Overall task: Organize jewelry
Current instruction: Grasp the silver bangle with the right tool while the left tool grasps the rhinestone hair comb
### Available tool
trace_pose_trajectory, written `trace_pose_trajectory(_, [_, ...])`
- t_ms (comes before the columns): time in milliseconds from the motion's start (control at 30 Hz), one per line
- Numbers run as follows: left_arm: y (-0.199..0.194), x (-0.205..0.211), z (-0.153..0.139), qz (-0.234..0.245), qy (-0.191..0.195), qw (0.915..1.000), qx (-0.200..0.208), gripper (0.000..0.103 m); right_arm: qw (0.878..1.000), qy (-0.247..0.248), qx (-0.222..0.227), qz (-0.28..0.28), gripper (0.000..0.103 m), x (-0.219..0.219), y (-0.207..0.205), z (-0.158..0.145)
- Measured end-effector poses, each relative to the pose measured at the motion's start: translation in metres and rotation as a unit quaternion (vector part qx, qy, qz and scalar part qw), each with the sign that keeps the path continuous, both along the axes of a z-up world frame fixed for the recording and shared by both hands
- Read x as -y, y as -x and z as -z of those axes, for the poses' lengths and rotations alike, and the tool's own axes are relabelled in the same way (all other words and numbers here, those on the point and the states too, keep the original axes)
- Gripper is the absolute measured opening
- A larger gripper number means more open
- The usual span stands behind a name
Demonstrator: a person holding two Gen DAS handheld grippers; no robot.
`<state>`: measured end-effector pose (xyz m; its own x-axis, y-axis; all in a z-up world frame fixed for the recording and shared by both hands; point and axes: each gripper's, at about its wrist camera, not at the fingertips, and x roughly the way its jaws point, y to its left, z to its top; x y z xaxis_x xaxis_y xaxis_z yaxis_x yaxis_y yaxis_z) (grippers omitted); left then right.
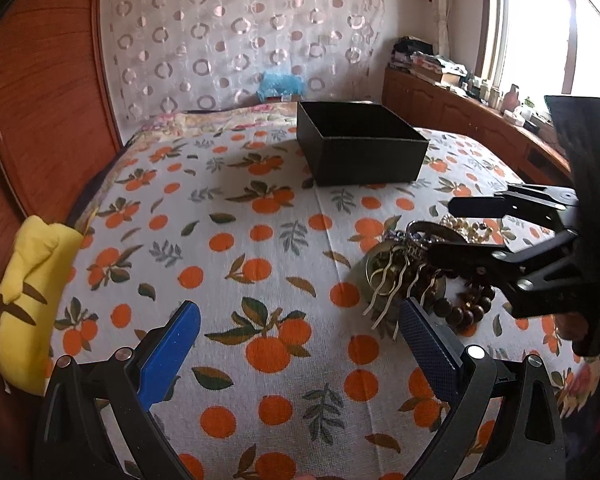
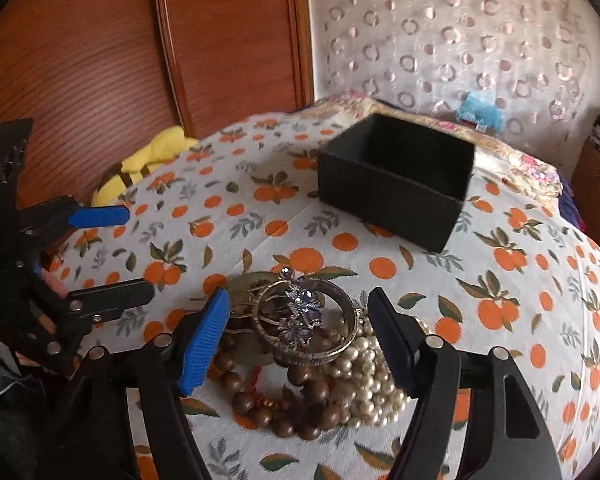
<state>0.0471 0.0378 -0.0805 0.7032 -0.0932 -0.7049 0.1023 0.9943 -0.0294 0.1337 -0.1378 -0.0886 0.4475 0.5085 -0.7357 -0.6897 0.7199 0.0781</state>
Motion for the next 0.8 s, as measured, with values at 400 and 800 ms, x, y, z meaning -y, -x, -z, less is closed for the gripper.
trace_pose_trajectory(400, [-0.002, 0.009, 0.01, 0.014, -0.006, 0.9998, -0.014, 0.096, 1.0, -0.006, -0.014, -0.024, 0.064, 0.006, -0.005, 0.002])
trace_pose_trajectory(800, [-0.025, 0.04, -0.002, 0.07, -0.005, 0.9974, -0.018, 0.096, 0.998, -0.013, 0.035, 0.041, 0.064, 0.066, 0.017, -0.023])
